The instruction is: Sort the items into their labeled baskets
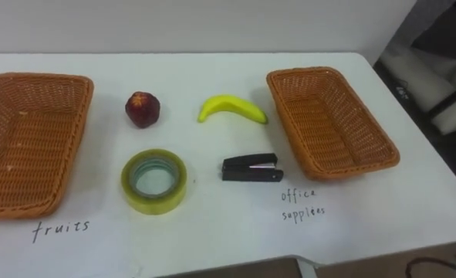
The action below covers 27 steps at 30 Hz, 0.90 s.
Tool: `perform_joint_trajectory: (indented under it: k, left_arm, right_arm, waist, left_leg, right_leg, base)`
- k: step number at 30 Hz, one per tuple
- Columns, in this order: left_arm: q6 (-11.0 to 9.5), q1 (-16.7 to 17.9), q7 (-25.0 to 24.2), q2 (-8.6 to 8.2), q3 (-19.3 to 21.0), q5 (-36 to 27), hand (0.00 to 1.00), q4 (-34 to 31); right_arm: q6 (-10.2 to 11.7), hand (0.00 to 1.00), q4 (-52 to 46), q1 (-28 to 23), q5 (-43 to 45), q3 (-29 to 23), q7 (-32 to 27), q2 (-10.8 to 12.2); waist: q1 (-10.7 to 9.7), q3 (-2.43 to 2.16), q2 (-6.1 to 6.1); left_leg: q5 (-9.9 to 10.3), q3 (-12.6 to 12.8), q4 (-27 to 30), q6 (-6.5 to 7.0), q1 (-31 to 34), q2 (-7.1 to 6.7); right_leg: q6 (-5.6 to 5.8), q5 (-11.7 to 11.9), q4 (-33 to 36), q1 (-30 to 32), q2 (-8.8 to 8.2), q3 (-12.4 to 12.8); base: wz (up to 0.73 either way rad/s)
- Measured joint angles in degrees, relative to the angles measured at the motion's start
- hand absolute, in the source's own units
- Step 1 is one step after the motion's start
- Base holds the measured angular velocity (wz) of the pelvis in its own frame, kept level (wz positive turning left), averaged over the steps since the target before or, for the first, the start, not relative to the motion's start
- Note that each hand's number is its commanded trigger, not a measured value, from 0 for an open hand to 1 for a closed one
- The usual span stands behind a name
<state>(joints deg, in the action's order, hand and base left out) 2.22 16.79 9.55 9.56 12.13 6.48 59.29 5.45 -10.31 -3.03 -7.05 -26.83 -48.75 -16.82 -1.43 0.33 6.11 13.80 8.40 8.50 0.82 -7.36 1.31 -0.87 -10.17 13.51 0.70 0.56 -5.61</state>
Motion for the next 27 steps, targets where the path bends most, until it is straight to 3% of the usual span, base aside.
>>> perform_joint_trajectory:
  k: [6,15,27]
  left_arm:
    - [0.23,0.02,0.95,-0.04,0.0,0.0,0.0,0.94]
    - [0.23,-0.95,1.61,-0.08,0.01,1.79,0.0,2.0]
    - [0.35,-1.81,1.49,-0.1,-0.66,3.26,0.0,5.09]
  right_arm:
    - [-0.09,0.0,-2.86,1.93,4.43,0.79,3.17,-0.99]
    - [-0.13,0.0,-4.93,5.31,6.78,1.3,8.19,-1.5]
    - [-0.17,0.0,-8.3,5.34,14.53,8.37,13.7,-1.84]
  waist:
    - [0.15,-0.29,-0.15]
    - [0.19,-0.18,-0.21]
    - [1.54,-0.23,-0.33]
  left_leg:
    - [-0.01,-1.13,0.35,0.0,0.72,-0.02]
    - [-0.02,-2.45,0.47,-0.01,-0.07,0.03]
    - [-0.01,-2.46,0.38,-0.01,0.01,0.05]
  right_leg:
    - [-0.04,0.12,0.08,-0.21,-0.24,-1.23]
    - [-0.06,0.13,-0.42,-1.56,-0.41,-2.39]
    - [-0.13,0.26,-0.74,-1.79,-0.34,-2.44]
  base:
    - [0.11]
    - [0.06]
    - [0.0]
